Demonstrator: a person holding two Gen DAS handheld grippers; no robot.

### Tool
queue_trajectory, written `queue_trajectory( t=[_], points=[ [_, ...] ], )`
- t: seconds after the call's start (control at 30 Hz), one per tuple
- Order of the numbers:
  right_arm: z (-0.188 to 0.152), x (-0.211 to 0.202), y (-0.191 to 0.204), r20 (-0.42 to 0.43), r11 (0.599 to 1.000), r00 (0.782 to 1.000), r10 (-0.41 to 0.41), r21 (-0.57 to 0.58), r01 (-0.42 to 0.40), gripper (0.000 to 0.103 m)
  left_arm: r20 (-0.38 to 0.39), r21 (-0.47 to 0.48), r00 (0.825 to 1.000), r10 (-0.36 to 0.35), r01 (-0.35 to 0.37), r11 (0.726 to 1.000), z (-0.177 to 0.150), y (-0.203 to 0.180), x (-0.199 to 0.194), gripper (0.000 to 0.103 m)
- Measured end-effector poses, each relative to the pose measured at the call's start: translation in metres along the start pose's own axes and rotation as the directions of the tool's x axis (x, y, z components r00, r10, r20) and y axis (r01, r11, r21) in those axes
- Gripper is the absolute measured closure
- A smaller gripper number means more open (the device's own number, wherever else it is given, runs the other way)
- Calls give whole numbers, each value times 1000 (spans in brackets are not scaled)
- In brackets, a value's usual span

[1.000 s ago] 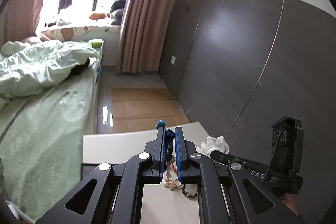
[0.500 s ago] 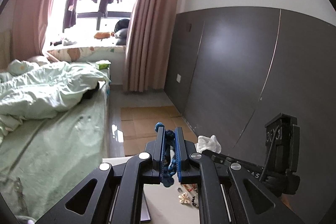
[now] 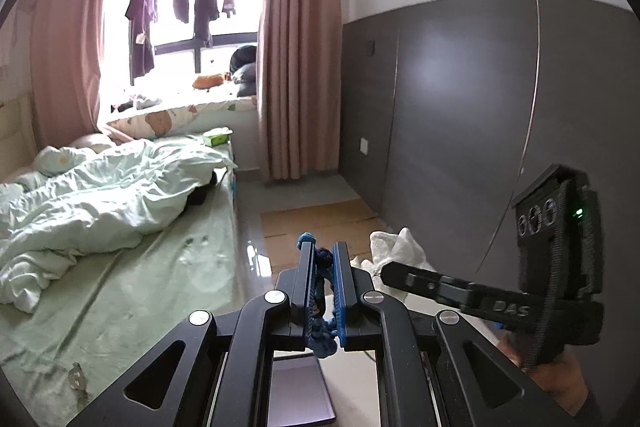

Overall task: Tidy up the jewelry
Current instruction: 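Lift the blue bead bracelet with the left tool while the right tool grasps the white tissue, then lower the blue bracelet into the black box and open the left tool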

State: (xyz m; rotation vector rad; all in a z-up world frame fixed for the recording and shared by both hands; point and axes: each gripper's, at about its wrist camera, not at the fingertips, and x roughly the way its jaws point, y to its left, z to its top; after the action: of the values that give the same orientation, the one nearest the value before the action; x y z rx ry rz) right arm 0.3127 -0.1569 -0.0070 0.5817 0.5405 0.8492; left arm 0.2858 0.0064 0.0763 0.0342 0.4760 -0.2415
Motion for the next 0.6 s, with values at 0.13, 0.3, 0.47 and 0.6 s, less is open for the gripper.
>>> queue_trajectory(
  t=[0.13,0.3,0.47,0.6],
  points=[
    [-13,5,-8,-26,989,989,143,49,-141,99,-53,-25,998,21,-22,999,-18,12,20,94],
    [-22,6,-13,-46,979,979,197,64,-194,99,-134,-55,989,65,-73,996,-49,30,50,94],
    [-22,-3,-18,-48,988,987,151,45,-149,99,-202,-33,973,114,-123,992,-74,41,70,94],
    [-17,-22,-26,-27,994,994,105,44,-104,99,-195,-34,968,156,-166,986,-76,54,65,94]
  ],
)
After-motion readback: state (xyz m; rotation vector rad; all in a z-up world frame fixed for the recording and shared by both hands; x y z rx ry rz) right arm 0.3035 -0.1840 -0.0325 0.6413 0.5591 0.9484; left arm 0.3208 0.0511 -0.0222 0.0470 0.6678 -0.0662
